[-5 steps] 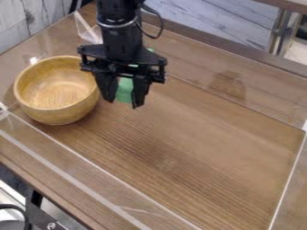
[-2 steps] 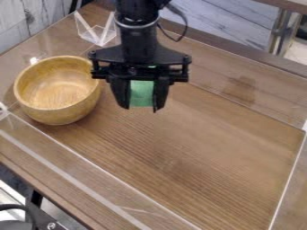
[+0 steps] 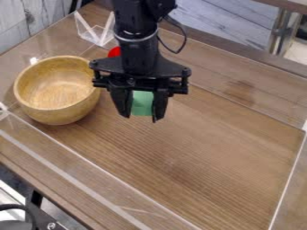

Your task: Put the green block in the brown bowl

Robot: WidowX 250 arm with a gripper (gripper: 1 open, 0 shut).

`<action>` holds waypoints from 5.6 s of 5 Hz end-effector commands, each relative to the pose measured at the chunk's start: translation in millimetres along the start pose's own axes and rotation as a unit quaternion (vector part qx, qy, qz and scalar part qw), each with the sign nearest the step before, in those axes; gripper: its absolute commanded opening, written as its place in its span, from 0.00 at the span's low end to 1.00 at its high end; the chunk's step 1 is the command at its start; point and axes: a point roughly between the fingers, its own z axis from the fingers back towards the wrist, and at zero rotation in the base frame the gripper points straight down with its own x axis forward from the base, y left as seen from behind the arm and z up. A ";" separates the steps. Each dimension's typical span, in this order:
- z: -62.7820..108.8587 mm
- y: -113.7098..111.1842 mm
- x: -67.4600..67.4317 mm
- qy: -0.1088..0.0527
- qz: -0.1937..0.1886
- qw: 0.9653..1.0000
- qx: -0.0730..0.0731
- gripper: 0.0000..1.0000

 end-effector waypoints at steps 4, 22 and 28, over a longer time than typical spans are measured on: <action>32.8 7.9 31.2 -0.028 0.002 1.000 -0.013 0.00; 47.6 46.2 58.6 -0.009 -0.226 0.973 -0.035 1.00; 42.7 65.1 77.0 -0.012 -0.151 0.988 -0.031 1.00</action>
